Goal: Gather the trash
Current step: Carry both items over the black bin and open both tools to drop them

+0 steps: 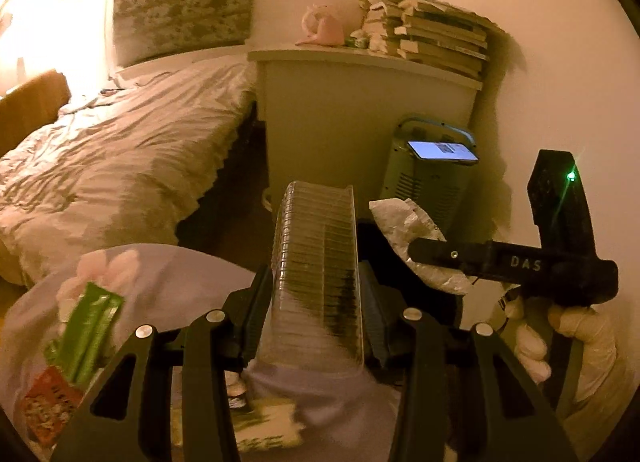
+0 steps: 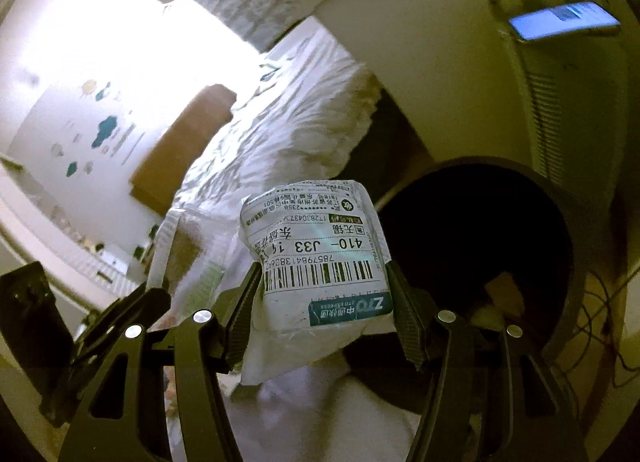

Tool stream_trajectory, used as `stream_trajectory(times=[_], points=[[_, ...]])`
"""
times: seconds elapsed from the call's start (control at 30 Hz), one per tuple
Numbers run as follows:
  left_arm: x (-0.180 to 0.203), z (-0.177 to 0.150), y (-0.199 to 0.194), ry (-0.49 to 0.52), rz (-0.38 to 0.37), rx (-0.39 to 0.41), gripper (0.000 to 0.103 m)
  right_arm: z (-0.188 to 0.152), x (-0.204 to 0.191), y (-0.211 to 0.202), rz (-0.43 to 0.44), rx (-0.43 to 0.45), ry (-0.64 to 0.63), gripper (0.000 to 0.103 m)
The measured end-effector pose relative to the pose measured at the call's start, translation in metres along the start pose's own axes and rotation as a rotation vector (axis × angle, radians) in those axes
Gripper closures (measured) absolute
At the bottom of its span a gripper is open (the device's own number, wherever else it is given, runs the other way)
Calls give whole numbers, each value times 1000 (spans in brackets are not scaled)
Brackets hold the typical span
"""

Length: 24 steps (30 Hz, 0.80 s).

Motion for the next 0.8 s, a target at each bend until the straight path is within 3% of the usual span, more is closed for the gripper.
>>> stream_trajectory(times=[0.57, 0.63, 0.77, 0.8], points=[[37, 1, 56, 12, -86, -71, 60, 2, 62, 13, -83, -16, 115, 42], [39, 1, 59, 15, -91, -80, 60, 2, 63, 12, -96, -10, 126, 37], [41, 1, 64, 16, -79, -101, 55, 2, 69, 9, -112, 4, 138, 30], [41, 1, 64, 15, -75, -104, 46, 2, 69, 8, -115, 8, 137, 30]])
Point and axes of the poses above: each gripper's, at about its wrist camera, not at the fingertips, and y roughly the way its jaws point, x to its right, z to its top, the point moved 4 cm from there along y, roughly the way its jaws point, and after that the axes turned 10 degrees about y, right-handed, at the moved point
